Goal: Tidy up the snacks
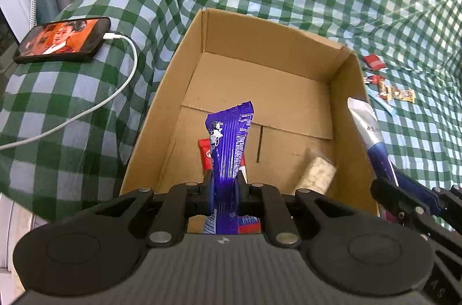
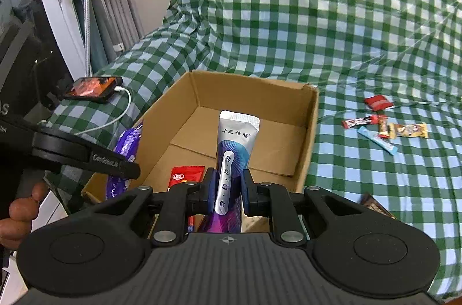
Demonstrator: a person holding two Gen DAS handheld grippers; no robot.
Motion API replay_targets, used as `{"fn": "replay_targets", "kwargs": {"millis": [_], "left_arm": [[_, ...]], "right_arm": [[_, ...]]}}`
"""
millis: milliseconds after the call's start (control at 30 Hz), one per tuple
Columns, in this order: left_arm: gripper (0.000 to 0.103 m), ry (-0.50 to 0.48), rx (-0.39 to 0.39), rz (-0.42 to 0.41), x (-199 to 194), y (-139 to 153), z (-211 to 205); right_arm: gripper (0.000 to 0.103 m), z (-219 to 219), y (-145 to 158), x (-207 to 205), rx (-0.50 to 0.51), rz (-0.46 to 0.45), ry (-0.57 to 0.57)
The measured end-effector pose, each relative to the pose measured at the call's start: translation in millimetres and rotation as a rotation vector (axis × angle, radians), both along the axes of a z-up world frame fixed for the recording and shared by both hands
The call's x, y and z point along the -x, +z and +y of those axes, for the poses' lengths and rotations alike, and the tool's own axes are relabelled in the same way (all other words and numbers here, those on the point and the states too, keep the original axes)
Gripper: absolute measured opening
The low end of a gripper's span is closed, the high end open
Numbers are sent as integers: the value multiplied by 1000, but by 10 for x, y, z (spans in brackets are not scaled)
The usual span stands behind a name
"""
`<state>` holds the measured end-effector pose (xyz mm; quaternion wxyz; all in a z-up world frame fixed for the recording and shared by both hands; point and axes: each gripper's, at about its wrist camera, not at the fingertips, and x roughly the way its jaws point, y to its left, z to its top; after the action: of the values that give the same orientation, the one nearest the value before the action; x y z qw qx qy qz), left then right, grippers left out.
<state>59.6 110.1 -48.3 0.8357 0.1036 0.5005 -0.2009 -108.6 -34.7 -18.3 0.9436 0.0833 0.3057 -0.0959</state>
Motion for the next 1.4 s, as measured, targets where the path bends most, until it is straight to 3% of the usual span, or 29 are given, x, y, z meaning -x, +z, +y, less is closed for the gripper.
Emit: {"fn": "replay_targets", "kwargs": {"millis": [333, 367, 400, 433, 467, 533, 700, 967, 1400], "left_arm": [[14, -6, -29, 4, -405, -214, -181], [22, -12, -28, -2, -428, -217, -193], [50, -22, -29, -4, -441, -211, -207], [70, -24, -37, -8, -454, -203, -216], [101, -8, -44, -20, -459, -188, -211], [103, 30, -33, -73, -391, -139, -145], [103, 22, -96, -75, -176, -137, -26], [103, -11, -137, -21, 434, -109, 215], [103, -32, -97, -129, 1143, 355, 345]], "right_arm": [[20, -66, -258, -538, -24, 43, 7], [20, -87, -281, -579, -35, 44, 10], [24, -103, -294, -603, -48, 44, 14], [27, -125, -300, -625, -62, 43, 6], [32, -155, -301, -643, -83, 41, -4], [60, -194, -285, -638, -113, 35, -26], [88, -149, -259, -442, -109, 43, -68], [97, 65, -258, 80, -68, 89, -48], [102, 402, 89, 781, 58, -28, -47]]}}
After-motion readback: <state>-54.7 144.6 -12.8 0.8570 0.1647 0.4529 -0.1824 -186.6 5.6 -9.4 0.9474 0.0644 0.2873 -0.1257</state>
